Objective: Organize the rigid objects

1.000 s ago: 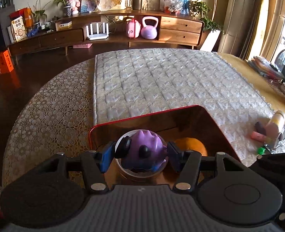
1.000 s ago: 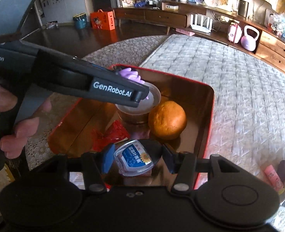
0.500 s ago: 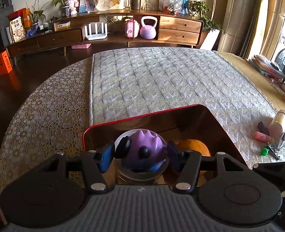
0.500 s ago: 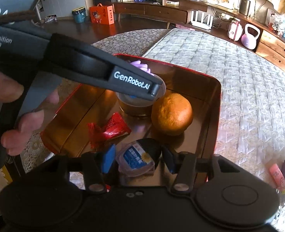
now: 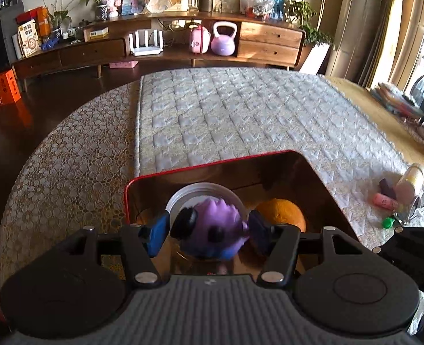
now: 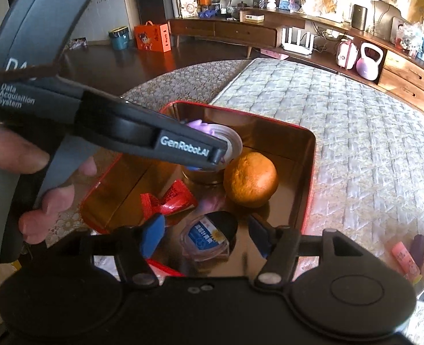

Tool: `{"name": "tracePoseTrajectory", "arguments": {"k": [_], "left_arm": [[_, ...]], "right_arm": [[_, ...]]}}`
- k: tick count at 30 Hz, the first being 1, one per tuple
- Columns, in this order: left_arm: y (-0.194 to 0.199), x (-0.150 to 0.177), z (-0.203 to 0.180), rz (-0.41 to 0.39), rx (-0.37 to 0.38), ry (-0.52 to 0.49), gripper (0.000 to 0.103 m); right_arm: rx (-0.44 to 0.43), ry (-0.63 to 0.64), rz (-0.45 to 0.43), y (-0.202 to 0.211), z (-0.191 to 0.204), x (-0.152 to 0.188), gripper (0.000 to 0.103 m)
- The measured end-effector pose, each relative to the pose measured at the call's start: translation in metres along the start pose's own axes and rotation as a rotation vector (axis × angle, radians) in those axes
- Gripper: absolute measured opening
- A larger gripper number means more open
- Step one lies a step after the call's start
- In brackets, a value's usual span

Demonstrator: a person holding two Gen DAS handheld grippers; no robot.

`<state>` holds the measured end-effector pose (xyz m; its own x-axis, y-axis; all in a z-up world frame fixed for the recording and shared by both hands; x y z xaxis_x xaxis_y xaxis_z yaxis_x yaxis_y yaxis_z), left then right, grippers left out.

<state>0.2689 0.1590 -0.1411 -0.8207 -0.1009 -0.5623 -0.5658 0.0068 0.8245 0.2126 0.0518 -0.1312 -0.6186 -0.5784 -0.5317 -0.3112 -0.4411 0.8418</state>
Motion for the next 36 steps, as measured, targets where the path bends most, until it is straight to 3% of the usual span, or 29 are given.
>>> {"name": "tracePoseTrajectory", "arguments": {"k": [17,19,23,36], "left_arm": [[0.062,-0.001,-0.03,-0.082,0.033,-0.034,0.067],[0.069,0.001,-0.039,-0.088,0.047,-0.042,0.068],[0.082,0.006,-0.06,-0.107,0.074,-0.055,0.082],[0.089,0.025,-0.148,-0.13,0.165,-0.123,0.084]], "right_arm": [[-0.03,-0.085,-0.133,0.076,-0.028,0.011,0.086],[-0.025,-0.111,-0.144,0.086,-0.039,0.018,0.09],[0.008,-0.141,-0.164,0.103,-0.063,0.034,0.098],[0.158,-0.309,-0.182,0.145,-0.168,0.107,0.103]]}}
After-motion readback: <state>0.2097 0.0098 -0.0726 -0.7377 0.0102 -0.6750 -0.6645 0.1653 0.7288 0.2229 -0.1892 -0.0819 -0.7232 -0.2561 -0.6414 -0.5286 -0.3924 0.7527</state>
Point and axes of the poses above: each gripper's, at about its wrist camera, not at the fingertips, and y roughly against the way its jaws point, z to its left, x to its underside, the point moved 8 cm from there along -y, roughly the way its jaws point, and after that the axes turned 8 degrees about z, right-handed, at the moved point
